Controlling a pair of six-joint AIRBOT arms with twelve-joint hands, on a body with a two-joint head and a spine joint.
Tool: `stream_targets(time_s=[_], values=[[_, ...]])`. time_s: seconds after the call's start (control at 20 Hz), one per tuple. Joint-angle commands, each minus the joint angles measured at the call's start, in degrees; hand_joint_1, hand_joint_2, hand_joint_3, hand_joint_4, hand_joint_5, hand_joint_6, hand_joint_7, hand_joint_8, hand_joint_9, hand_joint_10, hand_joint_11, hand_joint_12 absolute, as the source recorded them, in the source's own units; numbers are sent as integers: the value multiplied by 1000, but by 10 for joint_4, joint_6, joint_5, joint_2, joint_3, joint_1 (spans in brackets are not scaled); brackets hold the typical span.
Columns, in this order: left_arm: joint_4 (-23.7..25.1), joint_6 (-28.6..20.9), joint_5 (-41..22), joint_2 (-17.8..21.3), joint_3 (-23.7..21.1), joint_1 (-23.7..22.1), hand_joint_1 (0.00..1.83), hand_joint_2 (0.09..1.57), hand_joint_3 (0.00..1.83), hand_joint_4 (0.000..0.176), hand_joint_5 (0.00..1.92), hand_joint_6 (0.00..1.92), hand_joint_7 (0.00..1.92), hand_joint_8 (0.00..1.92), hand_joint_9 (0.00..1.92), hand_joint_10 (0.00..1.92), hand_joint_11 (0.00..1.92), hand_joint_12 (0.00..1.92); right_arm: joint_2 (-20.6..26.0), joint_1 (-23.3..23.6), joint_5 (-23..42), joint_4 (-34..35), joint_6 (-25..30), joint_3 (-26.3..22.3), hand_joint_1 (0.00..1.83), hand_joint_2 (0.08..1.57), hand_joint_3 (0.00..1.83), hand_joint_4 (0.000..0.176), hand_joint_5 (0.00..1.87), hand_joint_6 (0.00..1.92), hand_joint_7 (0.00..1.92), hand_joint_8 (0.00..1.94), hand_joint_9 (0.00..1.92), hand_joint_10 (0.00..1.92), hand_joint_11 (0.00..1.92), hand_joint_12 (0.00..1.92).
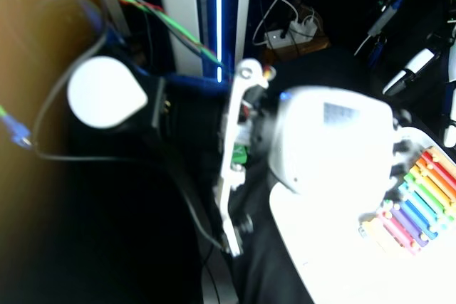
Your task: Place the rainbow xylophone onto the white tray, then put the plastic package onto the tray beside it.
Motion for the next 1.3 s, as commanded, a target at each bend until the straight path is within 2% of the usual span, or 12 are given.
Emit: stream_targets(time_s=[0.0,0.05,0.15,0.4,0.45,0.5,0.75,0.85,0.95,1.1,1.2,1.25], values=[[-14,2,-55,0,-2,-3,908,801,2,0,0,0,0,0,0,0,0,0,-8,10,40,49,3,5,1408,986,7,0,973,15,1204,688,1055,1266,1021,1588],[-14,2,-56,0,-2,-3,881,815,8,0,0,0,0,0,0,0,0,0,-23,8,34,53,3,16,1474,936,0,0,929,4,1070,1138,1138,1444,1119,1676],[-14,2,-58,0,-2,-2,908,801,0,0,0,0,0,0,0,0,0,0,-44,1,30,63,3,32,1415,990,13,0,931,4,1176,772,1157,1336,1126,1566],[-14,2,-60,0,-2,-1,904,812,5,0,0,0,0,0,0,0,0,0,-70,-11,30,81,3,45,1407,1021,6,0,981,9,1124,847,1135,1404,1127,1669],[-14,2,-60,0,-2,0,917,808,3,0,0,0,0,0,0,0,0,0,-75,-11,31,81,3,45,1293,1105,16,0,920,844,982,1067,1125,1426,1136,1731],[-14,2,-60,0,-2,0,956,809,3,0,0,0,0,0,0,0,0,0,-77,-11,31,81,3,45,1268,1129,5,0,902,1027,952,1121,1142,1464,1146,1740],[-14,2,-61,-3,-2,0,938,818,6,0,0,0,0,0,0,0,0,0,-88,-11,30,81,3,51,1265,1146,3,0,844,927,986,1240,1114,1307,1086,1610],[-14,2,-60,-4,-2,0,974,817,5,0,0,0,0,0,0,0,0,0,-89,-11,30,81,3,54,1485,1019,0,0,723,492,1044,849,1177,939,921,1393],[-14,2,-60,-4,-2,0,970,810,1,0,0,0,0,0,0,0,0,0,-92,-11,30,81,3,64,1498,1048,6,0,672,103,963,944,1060,1012,754,1250],[-14,2,-60,-7,-1,0,927,802,0,6,0,0,0,0,0,0,0,0,-99,-11,30,67,23,87,1338,908,0,0,567,5,776,48,895,220,585,957],[-14,2,-60,-9,0,1,917,826,8,47,0,0,0,0,0,0,0,0,-112,-11,29,53,44,105,1242,889,1,44,405,0,640,1,677,15,185,922],[-14,2,-60,-10,0,1,914,827,8,34,0,0,0,0,0,0,0,0,-115,-11,28,53,46,109,1210,854,0,67,352,0,572,0,623,2,171,869]])
